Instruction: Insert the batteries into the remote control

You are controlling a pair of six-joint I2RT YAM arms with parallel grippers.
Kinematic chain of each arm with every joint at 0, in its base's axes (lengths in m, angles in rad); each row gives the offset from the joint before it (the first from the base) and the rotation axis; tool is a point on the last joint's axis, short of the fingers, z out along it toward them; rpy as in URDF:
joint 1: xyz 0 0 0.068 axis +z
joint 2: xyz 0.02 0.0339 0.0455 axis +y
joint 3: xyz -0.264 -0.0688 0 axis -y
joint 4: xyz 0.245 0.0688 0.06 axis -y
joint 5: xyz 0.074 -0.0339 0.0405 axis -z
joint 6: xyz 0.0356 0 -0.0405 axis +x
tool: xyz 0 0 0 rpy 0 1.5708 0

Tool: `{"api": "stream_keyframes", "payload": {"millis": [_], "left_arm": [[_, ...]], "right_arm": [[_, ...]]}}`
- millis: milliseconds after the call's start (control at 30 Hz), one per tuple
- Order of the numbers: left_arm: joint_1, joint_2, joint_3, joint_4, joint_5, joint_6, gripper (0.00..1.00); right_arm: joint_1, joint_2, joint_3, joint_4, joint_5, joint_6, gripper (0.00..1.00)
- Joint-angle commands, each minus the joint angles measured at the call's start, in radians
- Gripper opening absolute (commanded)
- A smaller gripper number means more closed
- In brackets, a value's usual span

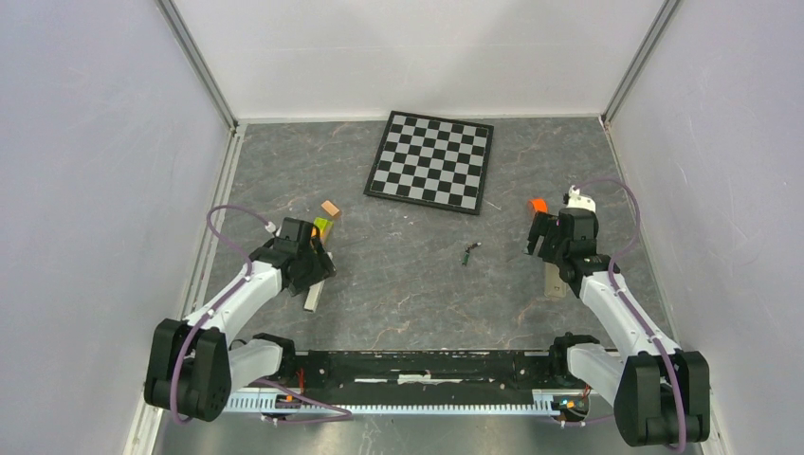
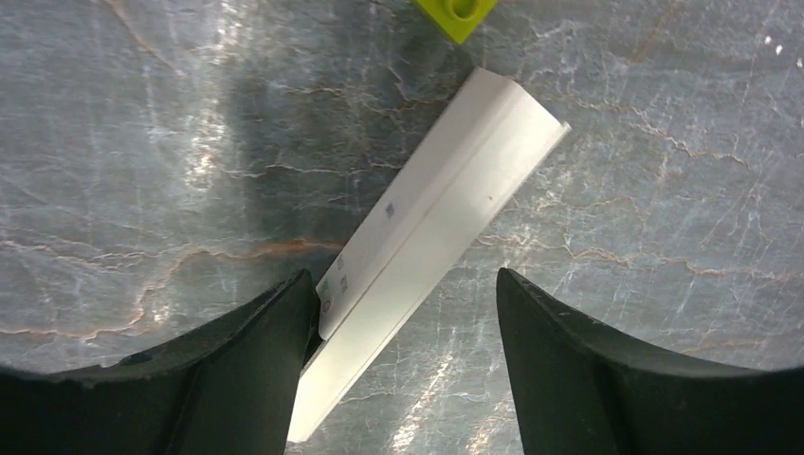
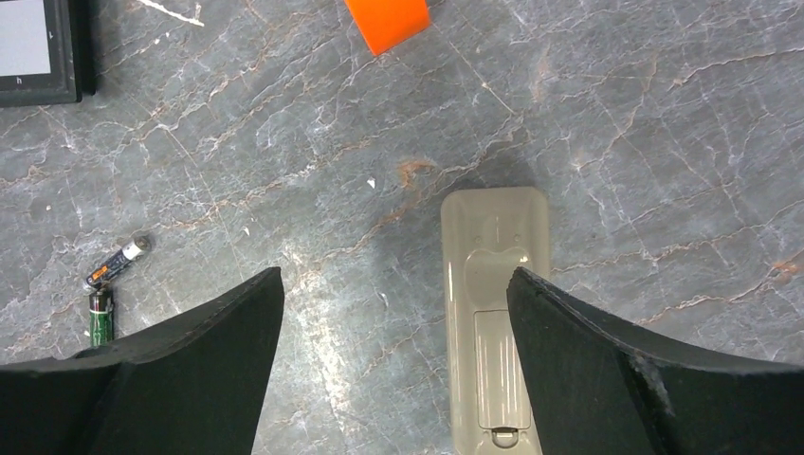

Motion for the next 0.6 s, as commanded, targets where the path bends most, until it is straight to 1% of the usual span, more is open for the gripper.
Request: {"api": "stream_keyframes", "payload": {"millis": [0,200,300,433,500,567], "left_arm": [[-0.049,0.008,-0.013,0.086,-0.032,-0.028,0.74],[-0.119,0.024,-0.011,0.108,-0.086,-0.001,0.58],[-0.15,0.06,-0.005,0.106,-0.115,0.004,0.48],[-0.197,0.11,0.022,0.096,-0.142,0.007,0.3],[-0.233,0.112,0.053,0.094,-0.132,0.035,0.17],[-0.263,0.099,0.08,0.12,-0.076,0.076,0.09]], "right_arm": [[-0.003,-0.016,0.044,-0.003,-0.037,0.008,0.91],[-0.004,-0.039,0.051,0.011,-0.155,-0.032,0.9],[-0.003,-0.044,0.064,0.011,-0.248,-0.039,0.9],[-0.003,-0.053,0.068,0.021,-0.345,-0.034,0.89],[-0.003,-0.056,0.063,0.047,-0.445,-0.041,0.89],[0.002,-0.069,0.045,0.101,-0.585,-0.041,0.89]]}}
